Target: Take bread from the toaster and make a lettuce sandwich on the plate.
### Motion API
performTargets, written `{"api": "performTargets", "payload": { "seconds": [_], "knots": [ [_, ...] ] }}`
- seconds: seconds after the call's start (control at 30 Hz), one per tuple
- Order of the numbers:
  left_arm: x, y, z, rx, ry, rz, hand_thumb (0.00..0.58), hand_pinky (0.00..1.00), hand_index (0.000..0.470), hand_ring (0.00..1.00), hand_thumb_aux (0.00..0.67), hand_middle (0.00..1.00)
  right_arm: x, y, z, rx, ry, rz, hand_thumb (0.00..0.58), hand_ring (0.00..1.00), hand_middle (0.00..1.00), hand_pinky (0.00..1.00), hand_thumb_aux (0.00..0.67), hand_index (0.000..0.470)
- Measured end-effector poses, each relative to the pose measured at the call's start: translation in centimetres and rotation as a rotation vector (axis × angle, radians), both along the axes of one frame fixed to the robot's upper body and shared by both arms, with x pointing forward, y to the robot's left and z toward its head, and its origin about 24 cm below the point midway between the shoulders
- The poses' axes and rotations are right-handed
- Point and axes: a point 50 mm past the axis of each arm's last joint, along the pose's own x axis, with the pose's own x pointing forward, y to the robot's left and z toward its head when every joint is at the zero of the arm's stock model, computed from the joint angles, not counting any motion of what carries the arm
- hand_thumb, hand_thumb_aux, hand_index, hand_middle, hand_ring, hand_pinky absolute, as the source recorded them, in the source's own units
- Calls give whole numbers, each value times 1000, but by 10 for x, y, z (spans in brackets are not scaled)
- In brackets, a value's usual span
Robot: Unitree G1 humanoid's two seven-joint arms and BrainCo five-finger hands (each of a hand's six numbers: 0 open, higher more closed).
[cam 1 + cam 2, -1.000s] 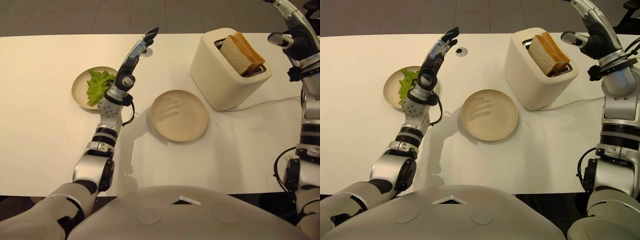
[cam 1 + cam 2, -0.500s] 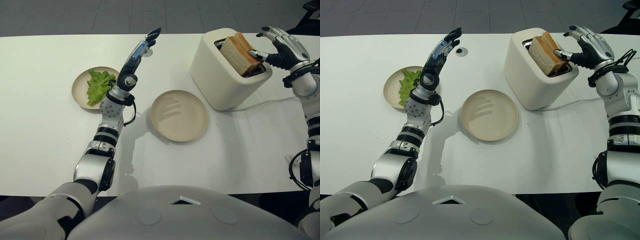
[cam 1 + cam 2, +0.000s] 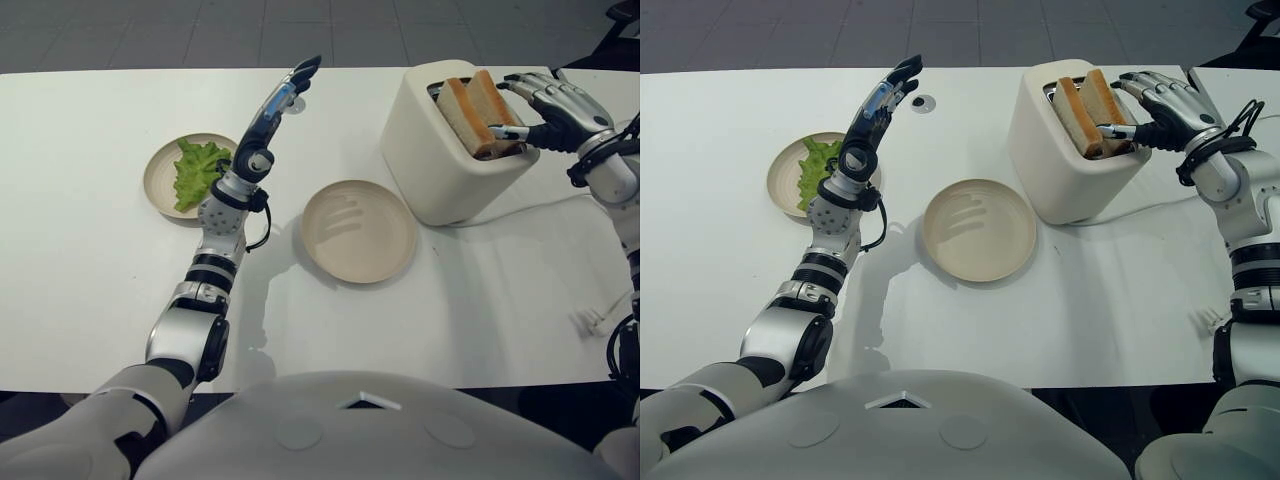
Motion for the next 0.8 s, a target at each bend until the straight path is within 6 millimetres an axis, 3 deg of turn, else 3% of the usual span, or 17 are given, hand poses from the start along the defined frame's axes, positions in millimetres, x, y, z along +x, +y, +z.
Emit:
{"api": "performTargets", "payload": {
  "seconds": [0.03,0.1,0.13,0.17,0.2,0.4,0.6,0.7,0.8],
  "knots": [
    [0,0,0,0,0,0,0,0,0,0,0,0,1,1,3,1,-14,3,580,122,122,122,670,470],
    [0,0,0,0,0,0,0,0,0,0,0,0,2,2,5,3,-31,10,580,475,475,475,670,470],
    [0,0,0,0,0,1,0,0,0,0,0,0,2,2,5,6,-41,18,580,749,749,749,670,470],
    [0,0,0,0,0,0,0,0,0,0,0,0,2,4,6,9,-54,29,580,941,941,941,670,470],
    [0,0,0,1,0,1,0,0,0,0,0,0,2,6,6,14,-64,40,580,1000,1000,1000,670,470],
    [0,0,0,0,-1,2,0,0,0,0,0,0,5,25,14,102,-201,97,580,1000,1000,1000,670,470],
    [0,4,1,-2,-8,24,0,0,0,0,0,0,-1,34,63,357,-585,156,580,1000,1000,1000,670,470],
    [2,21,4,17,-26,81,0,0,0,0,0,0,-12,31,83,470,-714,204,580,1000,1000,1000,670,470],
    [3,39,9,74,-60,139,0,0,0,0,0,0,-22,43,93,570,-744,339,580,1000,1000,1000,670,470]
  ]
}}
